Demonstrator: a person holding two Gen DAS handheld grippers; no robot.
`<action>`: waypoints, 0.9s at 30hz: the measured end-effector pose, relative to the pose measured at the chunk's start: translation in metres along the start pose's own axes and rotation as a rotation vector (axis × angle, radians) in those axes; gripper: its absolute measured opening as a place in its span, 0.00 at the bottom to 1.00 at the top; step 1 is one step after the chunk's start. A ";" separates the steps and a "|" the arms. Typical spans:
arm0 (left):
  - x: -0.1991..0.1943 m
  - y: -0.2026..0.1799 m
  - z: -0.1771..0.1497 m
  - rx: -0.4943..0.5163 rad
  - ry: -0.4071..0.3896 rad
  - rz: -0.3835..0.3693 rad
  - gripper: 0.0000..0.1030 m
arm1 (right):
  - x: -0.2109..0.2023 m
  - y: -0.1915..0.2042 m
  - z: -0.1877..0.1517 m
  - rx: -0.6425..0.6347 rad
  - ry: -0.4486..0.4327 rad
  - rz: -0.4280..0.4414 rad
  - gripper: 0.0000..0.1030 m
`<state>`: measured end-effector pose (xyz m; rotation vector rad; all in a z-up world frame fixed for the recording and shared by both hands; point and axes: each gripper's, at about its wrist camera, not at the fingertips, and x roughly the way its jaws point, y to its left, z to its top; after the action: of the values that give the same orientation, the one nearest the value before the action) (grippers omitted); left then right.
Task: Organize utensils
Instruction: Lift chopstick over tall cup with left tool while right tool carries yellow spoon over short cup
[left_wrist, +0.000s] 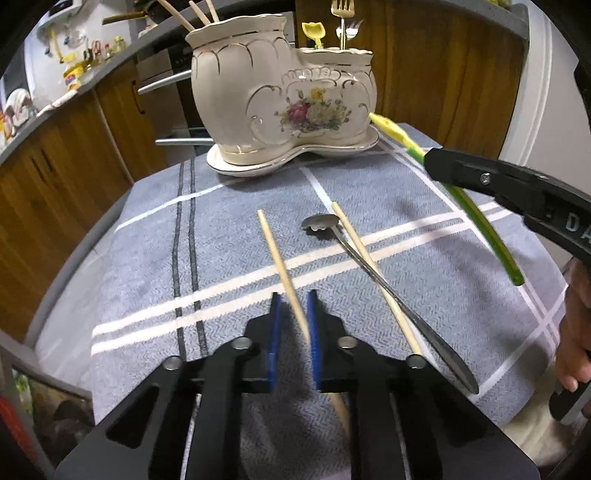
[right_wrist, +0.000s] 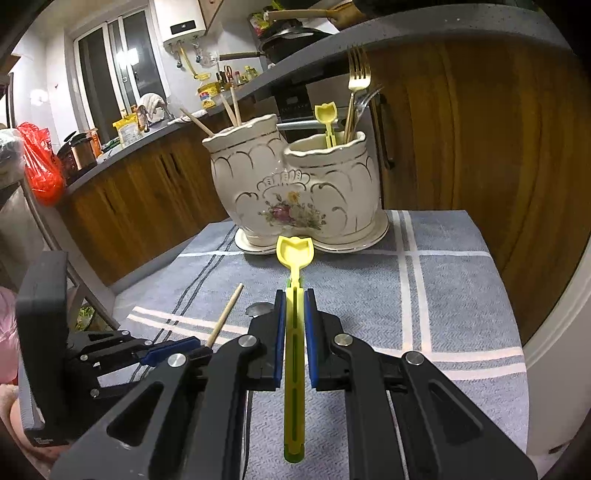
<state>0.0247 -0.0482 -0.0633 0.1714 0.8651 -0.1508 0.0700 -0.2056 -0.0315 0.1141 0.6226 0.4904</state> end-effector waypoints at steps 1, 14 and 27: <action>0.001 0.001 0.000 0.002 0.000 0.004 0.08 | -0.003 0.000 0.000 -0.003 -0.008 0.001 0.09; -0.030 0.024 0.014 -0.044 -0.182 0.022 0.05 | -0.031 -0.016 0.006 0.044 -0.126 0.018 0.09; -0.062 0.026 0.020 -0.032 -0.401 -0.112 0.05 | -0.045 -0.003 0.018 0.018 -0.285 0.056 0.10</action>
<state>0.0052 -0.0232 -0.0008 0.0587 0.4768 -0.2662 0.0500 -0.2289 0.0068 0.2149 0.3451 0.5117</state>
